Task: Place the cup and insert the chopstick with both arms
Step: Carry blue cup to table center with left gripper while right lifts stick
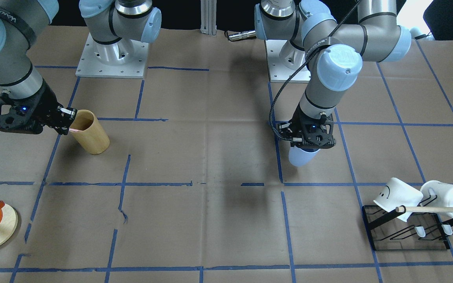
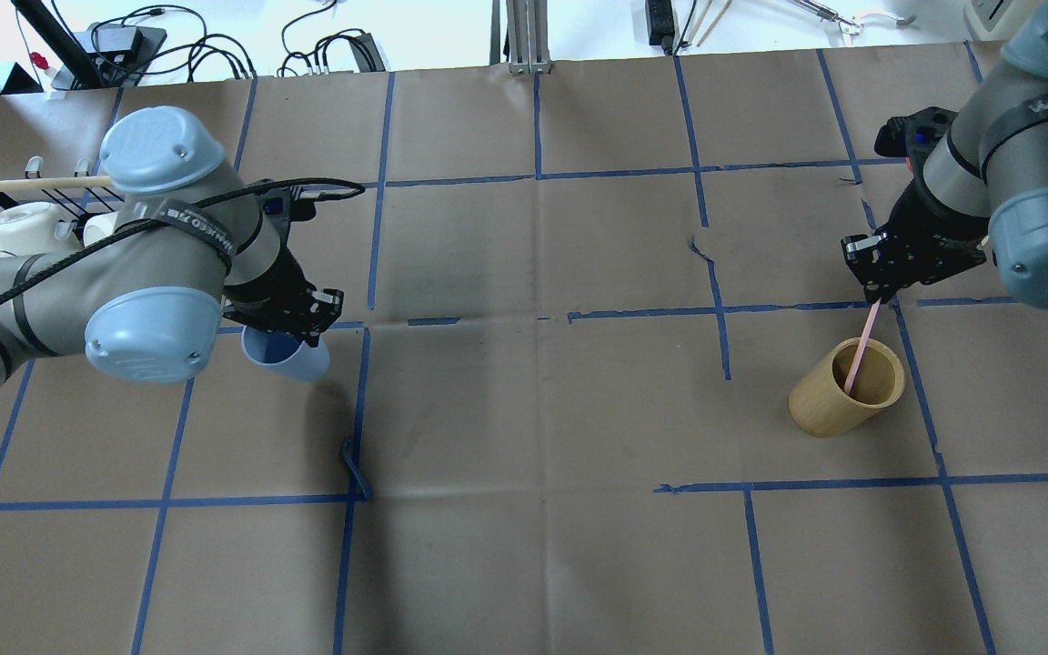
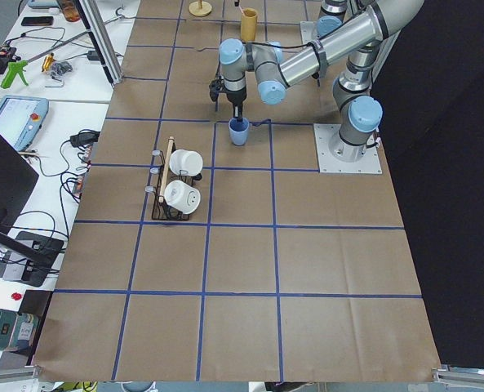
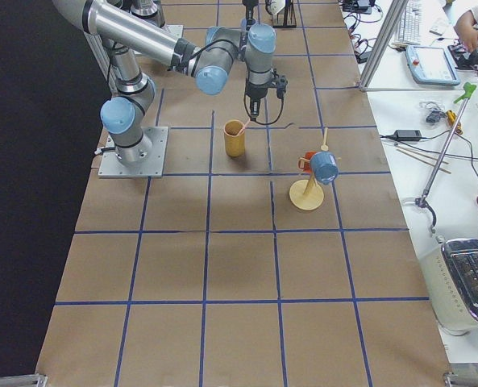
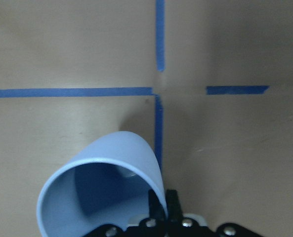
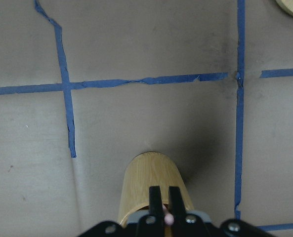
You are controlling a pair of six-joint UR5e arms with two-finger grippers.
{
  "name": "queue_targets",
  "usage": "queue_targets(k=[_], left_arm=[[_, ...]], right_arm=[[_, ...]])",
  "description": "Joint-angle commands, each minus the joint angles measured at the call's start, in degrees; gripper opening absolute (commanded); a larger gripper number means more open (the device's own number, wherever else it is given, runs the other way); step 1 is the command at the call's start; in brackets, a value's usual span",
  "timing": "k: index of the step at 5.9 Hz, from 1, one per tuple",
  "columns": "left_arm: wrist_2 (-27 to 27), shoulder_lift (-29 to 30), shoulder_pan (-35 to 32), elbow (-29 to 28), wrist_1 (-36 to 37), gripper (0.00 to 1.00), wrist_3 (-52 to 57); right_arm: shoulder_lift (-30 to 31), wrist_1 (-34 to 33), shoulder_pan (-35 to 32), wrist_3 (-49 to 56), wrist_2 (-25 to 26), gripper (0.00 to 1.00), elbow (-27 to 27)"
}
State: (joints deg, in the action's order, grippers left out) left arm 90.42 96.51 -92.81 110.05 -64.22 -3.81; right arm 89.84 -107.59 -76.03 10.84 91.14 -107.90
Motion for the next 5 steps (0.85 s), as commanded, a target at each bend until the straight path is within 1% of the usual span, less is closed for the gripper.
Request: queue_targets(k=[1, 2, 3, 4, 5], left_arm=[[-0.25, 5.76, -12.51, -7.71, 0.05, 0.02, -18.86], [0.01, 10.15, -18.31, -11.49, 3.28, 0.02, -27.22], [-0.25, 15.06, -20.54, -14.22, 7.05, 0.02, -29.39], [0.19, 18.16, -22.22, -16.51, 7.53, 0.02, -29.33], [0.02, 18.88, -22.41, -16.79, 7.53, 0.03, -29.41]], right_arm=[[0.34, 6.47, -0.17, 0.06, -0.09, 0.08, 6.96], [0.34, 15.04, -0.78, 0.06, -0.35, 0.08, 14.57], [0.08, 24.70, -1.74, -0.02, -0.61, 0.08, 22.74], [-0.36, 32.28, -2.62, -0.20, -0.61, 0.08, 29.43], [-0.54, 34.96, -2.63, -0.20, -0.61, 0.08, 31.24]])
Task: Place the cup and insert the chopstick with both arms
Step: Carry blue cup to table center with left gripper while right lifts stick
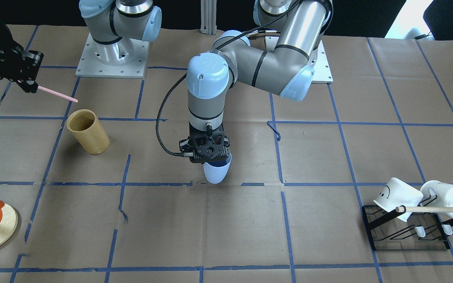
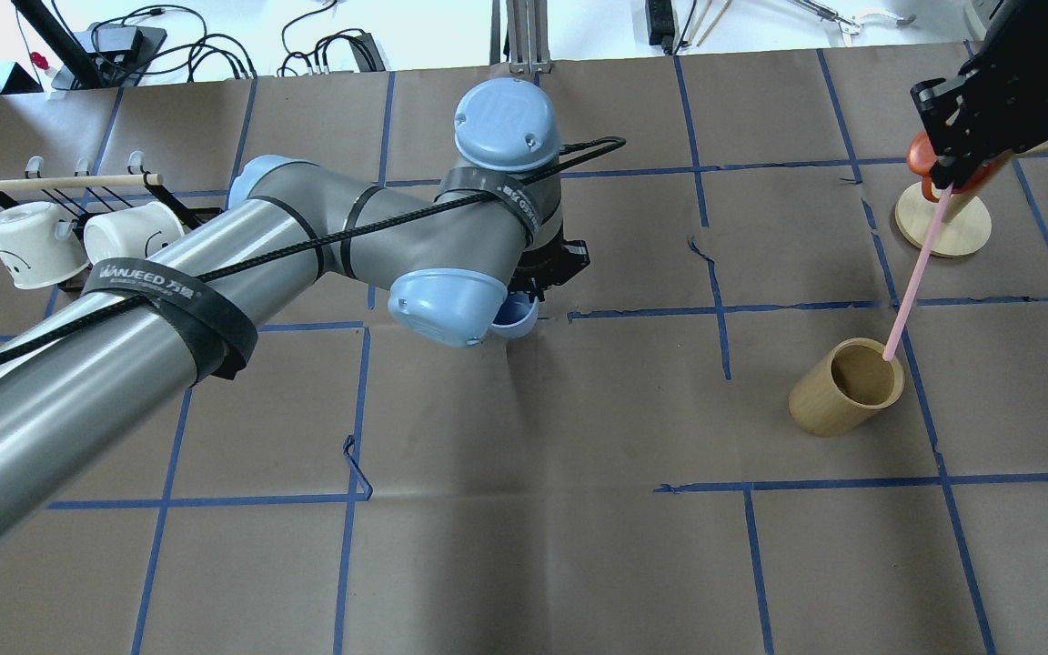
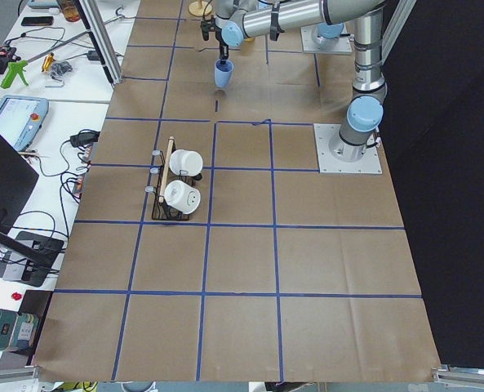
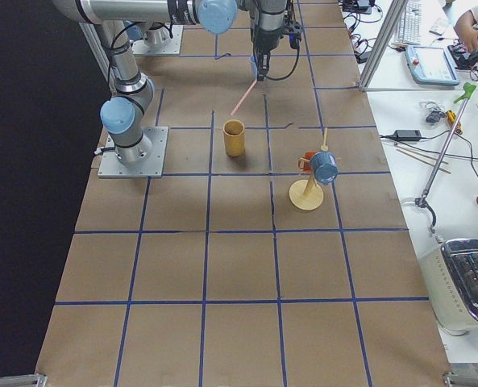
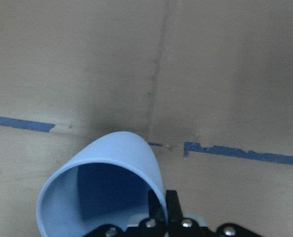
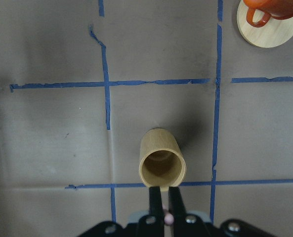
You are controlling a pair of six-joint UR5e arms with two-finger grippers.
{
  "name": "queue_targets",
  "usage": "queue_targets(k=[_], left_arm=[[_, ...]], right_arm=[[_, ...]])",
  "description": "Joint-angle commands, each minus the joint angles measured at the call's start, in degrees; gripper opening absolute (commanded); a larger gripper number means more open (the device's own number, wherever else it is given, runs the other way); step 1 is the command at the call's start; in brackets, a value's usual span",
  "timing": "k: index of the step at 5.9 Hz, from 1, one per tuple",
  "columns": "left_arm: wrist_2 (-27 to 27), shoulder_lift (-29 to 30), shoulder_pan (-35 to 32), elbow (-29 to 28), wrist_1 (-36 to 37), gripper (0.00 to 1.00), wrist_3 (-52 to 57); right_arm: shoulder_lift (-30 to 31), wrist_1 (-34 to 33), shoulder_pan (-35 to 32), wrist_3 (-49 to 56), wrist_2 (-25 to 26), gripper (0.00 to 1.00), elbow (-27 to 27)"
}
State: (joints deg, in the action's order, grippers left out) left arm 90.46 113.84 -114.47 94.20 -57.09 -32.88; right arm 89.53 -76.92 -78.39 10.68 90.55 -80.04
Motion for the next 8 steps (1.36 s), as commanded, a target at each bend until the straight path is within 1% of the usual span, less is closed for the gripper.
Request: queue_targets(k=[1, 2, 4, 5, 7, 8], left_arm=[[-0.11, 1.56, -0.76, -0.94, 0.40, 0.18, -0.35], [0.24, 1.99, -0.76, -0.94, 0.40, 0.98, -0.35], [0.68, -0.71, -0.58, -1.90, -0.30, 0.99, 0.35], [0.50, -3.69, 1.07, -3.22, -4.22, 0.99, 0.88], [0.15, -12.28, 7.12, -5.85, -20.79, 0.99, 13.74], [-0.37, -16.42, 10.81, -6.65, -25.57, 0.99, 17.20]], right_arm=[[-0.67, 4.33, -0.53, -0.83, -0.46, 0.08, 3.40], [-1.37, 4.07, -2.28, -3.19, -0.46, 0.08, 3.40], [-4.00, 1.00, -8.33, -11.08, -0.38, 0.08, 3.32], [-4.97, -0.06, -9.93, -12.34, -0.29, 0.08, 3.06], [-5.16, -0.07, -10.20, -12.61, -0.46, 0.08, 2.96], [-5.16, -0.76, -10.47, -15.40, -0.55, 0.08, 3.05]])
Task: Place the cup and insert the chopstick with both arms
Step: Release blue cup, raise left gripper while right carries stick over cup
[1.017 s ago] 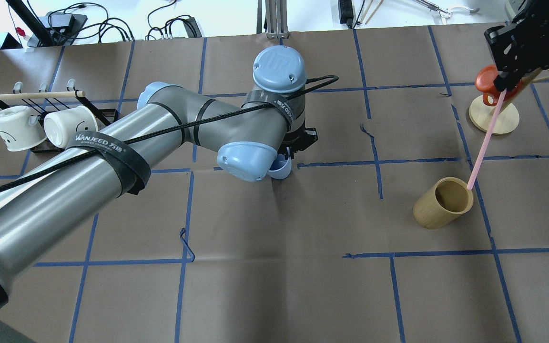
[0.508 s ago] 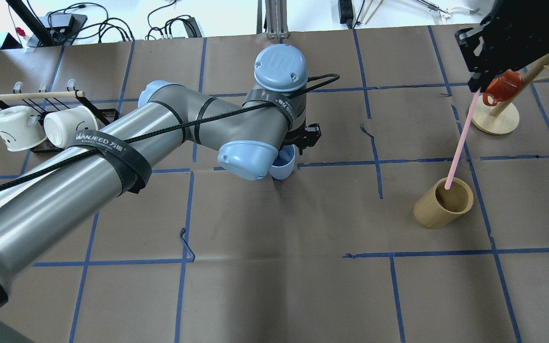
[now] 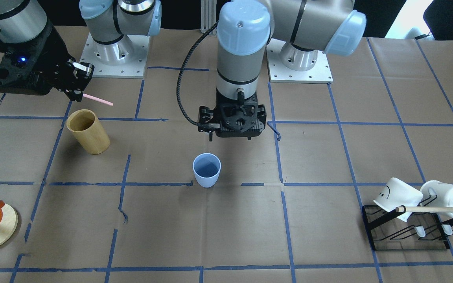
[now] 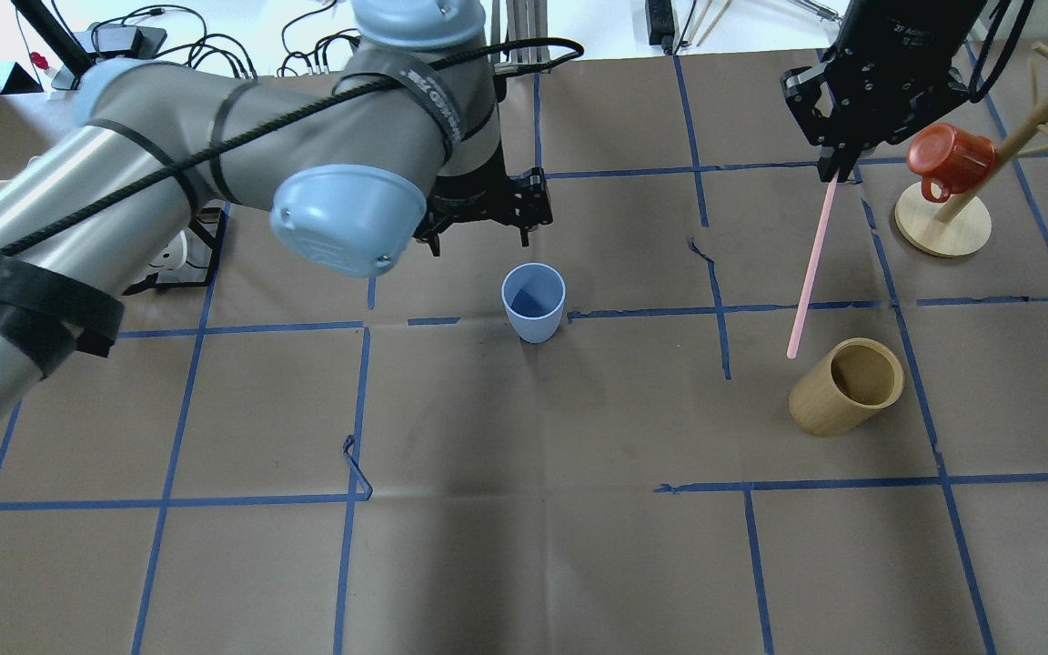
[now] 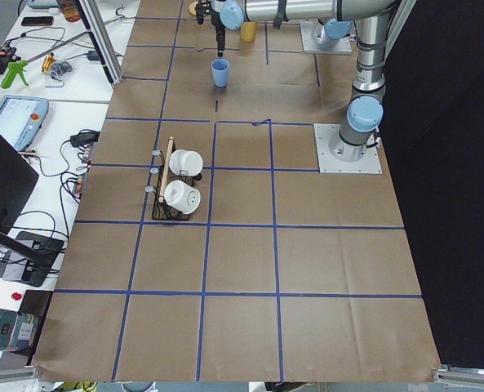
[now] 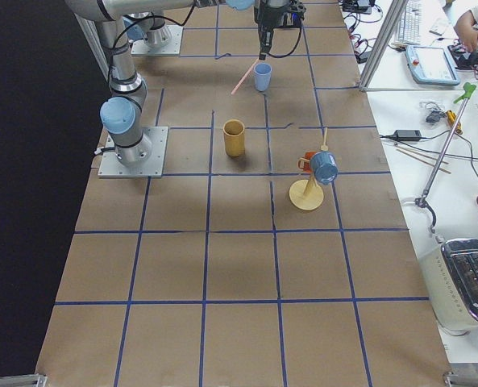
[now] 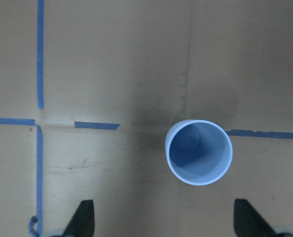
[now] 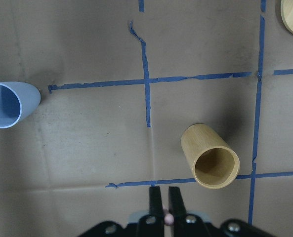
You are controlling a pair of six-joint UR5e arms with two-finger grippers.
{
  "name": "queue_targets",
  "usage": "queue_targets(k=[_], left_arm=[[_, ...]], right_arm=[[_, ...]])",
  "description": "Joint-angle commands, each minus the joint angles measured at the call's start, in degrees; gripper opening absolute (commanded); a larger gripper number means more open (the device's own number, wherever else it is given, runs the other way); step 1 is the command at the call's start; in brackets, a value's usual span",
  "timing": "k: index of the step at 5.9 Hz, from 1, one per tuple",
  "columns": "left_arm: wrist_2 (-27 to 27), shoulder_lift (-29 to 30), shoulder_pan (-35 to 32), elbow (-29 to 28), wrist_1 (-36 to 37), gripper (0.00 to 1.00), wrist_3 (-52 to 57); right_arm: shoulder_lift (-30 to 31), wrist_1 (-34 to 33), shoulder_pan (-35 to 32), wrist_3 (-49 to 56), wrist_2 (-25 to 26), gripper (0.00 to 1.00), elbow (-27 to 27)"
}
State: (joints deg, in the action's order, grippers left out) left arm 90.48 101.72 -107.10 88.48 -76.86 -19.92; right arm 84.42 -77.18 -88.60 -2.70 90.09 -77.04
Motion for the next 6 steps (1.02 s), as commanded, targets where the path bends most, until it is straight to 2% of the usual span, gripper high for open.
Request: queue_targets(k=[1, 2, 3, 4, 5, 6], left_arm=[[-2.57, -8.43, 6.61, -2.50, -9.85, 0.99, 8.89], [-1.80, -11.60, 8.30, -4.35, -17.64, 0.99, 10.42], [1.42, -12.50, 10.92, -3.49, -19.37, 0.99, 16.96], [1.89, -13.73, 12.95, -2.70, -19.91, 0.99, 19.11], [1.11, -14.26, 14.02, -1.74, -19.74, 0.99, 20.70], [0.76, -14.36, 14.81, -0.77, -18.87, 0.99, 21.58]], right_arm=[[-1.26, -4.44, -3.04, -4.57, -2.09, 0.08, 0.48], [-4.23, -8.48, -7.85, -10.34, -2.11, 0.08, 1.88], [-9.13, -8.95, -10.86, -14.23, -2.11, 0.08, 7.72], [-15.10, -8.17, -13.94, -18.44, -2.11, 0.08, 15.61], [-19.60, -8.43, -17.88, -23.79, -2.11, 0.08, 20.13], [-22.25, -9.04, -19.75, -27.24, -2.19, 0.08, 22.00]])
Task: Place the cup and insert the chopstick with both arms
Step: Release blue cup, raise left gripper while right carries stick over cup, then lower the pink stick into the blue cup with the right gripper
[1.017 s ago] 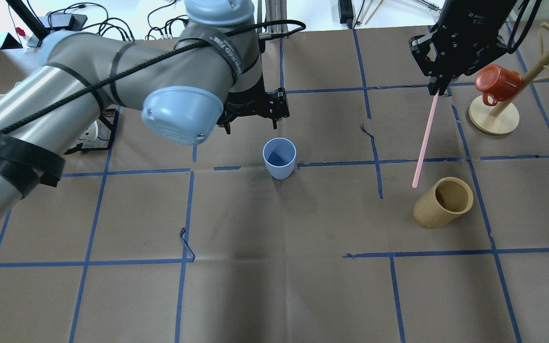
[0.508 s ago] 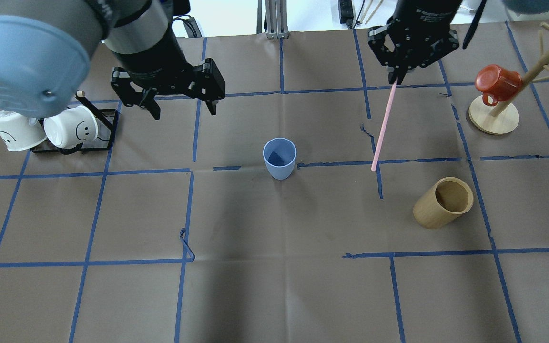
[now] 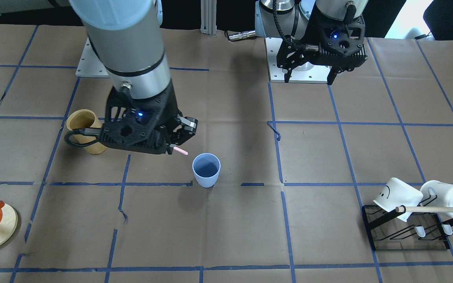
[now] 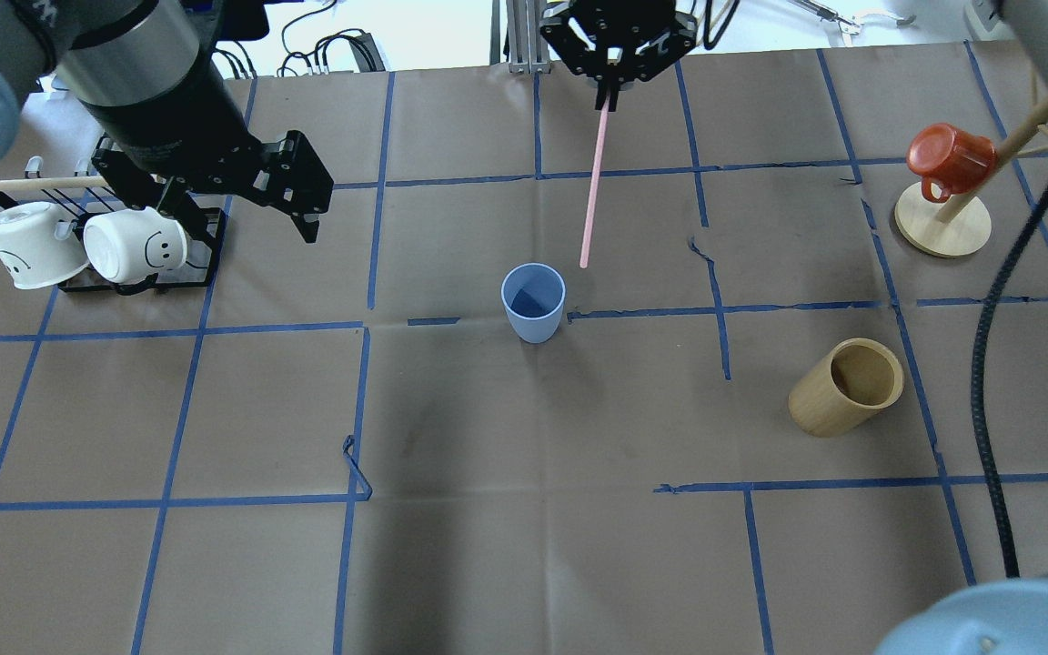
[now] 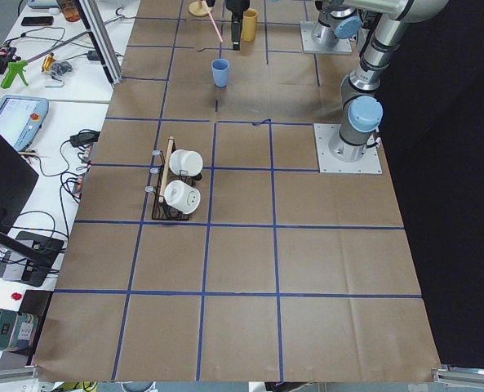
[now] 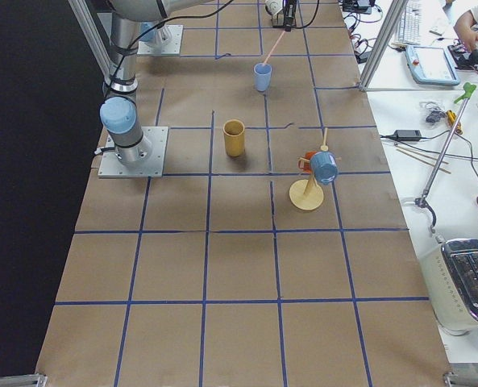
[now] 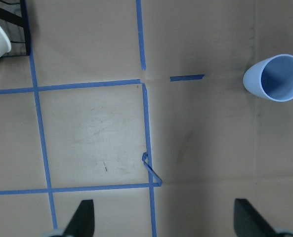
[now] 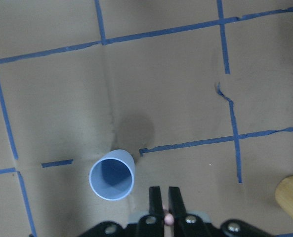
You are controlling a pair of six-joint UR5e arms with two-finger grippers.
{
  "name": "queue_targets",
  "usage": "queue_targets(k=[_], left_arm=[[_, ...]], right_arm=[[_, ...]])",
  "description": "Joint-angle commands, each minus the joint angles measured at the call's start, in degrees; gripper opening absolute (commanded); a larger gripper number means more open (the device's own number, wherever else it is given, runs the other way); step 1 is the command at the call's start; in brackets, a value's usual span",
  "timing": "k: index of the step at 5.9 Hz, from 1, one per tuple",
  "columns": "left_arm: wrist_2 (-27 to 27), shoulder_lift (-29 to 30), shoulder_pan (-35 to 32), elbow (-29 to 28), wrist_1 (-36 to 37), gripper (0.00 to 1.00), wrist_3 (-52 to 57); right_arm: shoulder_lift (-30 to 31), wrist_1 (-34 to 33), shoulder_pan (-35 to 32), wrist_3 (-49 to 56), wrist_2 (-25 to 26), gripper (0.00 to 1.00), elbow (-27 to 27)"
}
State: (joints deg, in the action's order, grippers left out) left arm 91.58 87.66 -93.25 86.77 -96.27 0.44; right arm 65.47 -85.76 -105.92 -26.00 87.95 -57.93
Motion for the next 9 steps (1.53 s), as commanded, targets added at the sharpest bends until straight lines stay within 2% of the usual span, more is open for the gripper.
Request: queue_targets(k=[1, 4, 7, 8, 9], left_arm=[[-0.17, -0.47, 1.05, 1.29, 0.73, 0.99, 2.10], [-0.26, -0.56, 1.05, 2.00, 2.84, 0.99, 1.50], [-0.17, -1.00, 1.40, 2.00, 2.93, 0.99, 1.05], [-0.26, -1.09, 1.41, 2.00, 2.93, 0.99, 1.05], [-0.26, -1.35, 1.41, 2.00, 2.84, 0.99, 1.05]], right_arm=[[-4.99, -0.64, -3.15, -4.14, 0.03, 0.08, 2.82], [-6.33, -1.78, -3.42, -3.79, 0.55, 0.07, -2.16], [-6.50, -6.95, -3.50, -3.09, -0.06, 0.08, -7.28], [-7.11, -7.40, -3.42, -2.65, -0.06, 0.15, -7.46], [-7.29, -7.49, -3.42, -2.47, 0.03, 0.94, -7.64]])
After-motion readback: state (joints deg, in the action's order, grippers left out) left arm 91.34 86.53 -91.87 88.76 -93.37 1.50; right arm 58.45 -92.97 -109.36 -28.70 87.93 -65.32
